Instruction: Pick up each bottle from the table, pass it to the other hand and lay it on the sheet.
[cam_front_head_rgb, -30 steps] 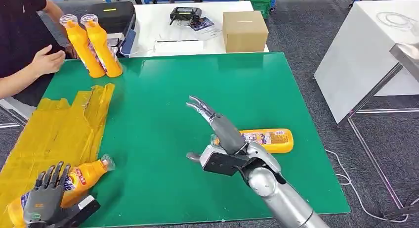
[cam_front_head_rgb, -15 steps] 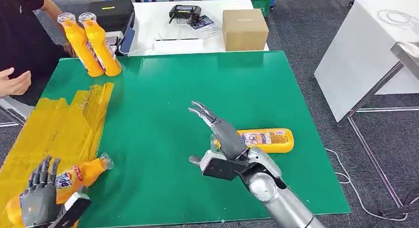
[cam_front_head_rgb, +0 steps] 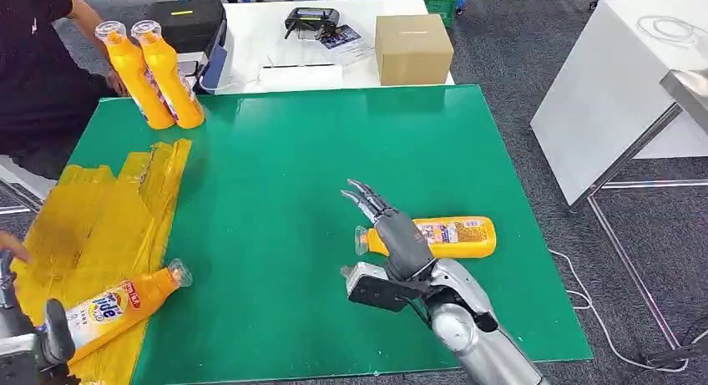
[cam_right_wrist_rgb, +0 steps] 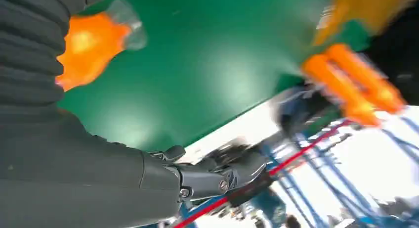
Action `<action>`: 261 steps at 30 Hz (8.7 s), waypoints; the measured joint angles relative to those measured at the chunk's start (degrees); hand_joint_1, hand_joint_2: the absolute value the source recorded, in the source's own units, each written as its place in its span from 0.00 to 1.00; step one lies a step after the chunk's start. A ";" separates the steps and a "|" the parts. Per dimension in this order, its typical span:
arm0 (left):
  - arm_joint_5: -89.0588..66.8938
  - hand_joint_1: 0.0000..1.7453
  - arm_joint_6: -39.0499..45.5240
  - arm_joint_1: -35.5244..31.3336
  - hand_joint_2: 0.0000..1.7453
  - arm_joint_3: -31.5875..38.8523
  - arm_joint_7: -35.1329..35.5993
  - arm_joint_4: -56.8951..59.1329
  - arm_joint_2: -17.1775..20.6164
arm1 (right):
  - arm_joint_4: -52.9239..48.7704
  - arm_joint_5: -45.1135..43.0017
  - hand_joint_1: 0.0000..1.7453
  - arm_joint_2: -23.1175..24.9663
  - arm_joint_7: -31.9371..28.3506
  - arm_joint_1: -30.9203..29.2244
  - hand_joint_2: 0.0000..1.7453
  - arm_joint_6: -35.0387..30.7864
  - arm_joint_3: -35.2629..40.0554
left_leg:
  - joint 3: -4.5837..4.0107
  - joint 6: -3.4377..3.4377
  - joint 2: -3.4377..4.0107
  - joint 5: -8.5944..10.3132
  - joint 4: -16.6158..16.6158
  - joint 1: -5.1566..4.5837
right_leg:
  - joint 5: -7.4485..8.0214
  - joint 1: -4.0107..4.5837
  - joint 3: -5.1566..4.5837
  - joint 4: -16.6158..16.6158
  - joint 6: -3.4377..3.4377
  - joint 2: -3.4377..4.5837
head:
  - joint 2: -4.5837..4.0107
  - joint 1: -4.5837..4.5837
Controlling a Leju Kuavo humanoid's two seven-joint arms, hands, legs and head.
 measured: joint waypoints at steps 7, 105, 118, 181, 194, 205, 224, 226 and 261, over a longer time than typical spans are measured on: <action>1.65 0.00 -2.30 0.12 0.00 -0.18 0.00 -3.46 -2.06 | 5.40 2.62 0.00 -1.22 2.44 -3.26 1.00 0.02 -1.22 | 0.01 0.01 -0.01 0.01 0.03 -0.01 | 0.02 -0.01 0.01 0.00 0.02 0.00 | 0.00 0.00; 5.10 0.00 -5.74 0.10 0.00 -5.77 0.02 -6.17 -1.82 | 17.61 1.00 0.00 -18.86 12.06 -10.20 1.00 11.43 -0.39 | -0.08 0.08 -0.01 0.02 0.10 -0.10 | 0.09 -0.08 -0.04 0.00 0.13 0.01 | 0.00 -0.02; 5.80 0.00 -6.13 0.18 0.00 -5.07 0.02 -6.19 -1.82 | 14.99 0.56 0.00 -21.13 12.06 -9.07 1.00 12.39 -1.11 | -0.09 0.08 -0.01 0.02 0.11 -0.10 | 0.08 -0.08 -0.06 -0.01 0.13 0.01 | 0.00 -0.02; 7.07 0.00 -8.29 -6.62 0.00 -7.87 1.07 0.52 -0.49 | 45.04 6.05 1.00 -6.10 8.80 -19.68 1.00 10.93 8.72 | 1.52 0.16 1.01 -0.42 0.03 0.09 | 0.04 0.11 0.59 -0.06 0.08 0.99 | 0.00 0.00; 13.67 0.00 -15.83 -3.92 0.00 -0.69 0.07 0.58 2.05 | 49.50 4.82 1.00 4.69 10.83 -22.76 1.00 9.51 9.90 | 1.49 0.09 1.65 -0.46 0.01 0.30 | 0.12 0.34 1.06 -0.03 0.07 1.65 | 0.00 0.02; 14.67 0.00 -18.52 -3.26 0.00 6.91 0.02 0.58 3.06 | 52.15 3.90 1.00 12.61 11.49 -24.25 1.00 8.87 10.71 | 1.04 -0.04 1.18 -0.34 0.03 0.37 | 0.20 0.45 0.75 -0.07 -0.11 1.19 | 0.00 0.02; 11.79 0.00 -14.32 2.58 0.00 -0.62 3.61 -8.71 -5.36 | 12.29 -10.69 1.00 5.81 -1.23 -1.26 1.00 -0.54 -3.85 | 0.34 0.16 0.54 -0.27 0.27 0.11 | 0.21 0.17 -0.08 -0.11 -0.03 0.49 | 0.00 0.02; 12.36 0.00 -13.12 2.66 0.00 -3.94 3.93 -9.36 -5.36 | 9.85 -9.95 1.00 5.38 -1.52 0.31 1.00 -0.24 -4.74 | 0.40 0.16 0.68 -0.28 0.27 0.09 | 0.22 0.11 -0.09 -0.11 -0.02 0.60 | 0.00 0.00; 34.72 0.00 -30.37 6.09 1.00 -27.87 19.34 -11.11 -3.70 | 6.01 -14.08 1.00 17.44 -3.83 1.21 1.00 0.31 6.23 | 0.39 0.19 0.64 -0.24 0.26 0.12 | 0.21 0.14 -0.11 -0.09 -0.03 0.57 | 0.00 0.00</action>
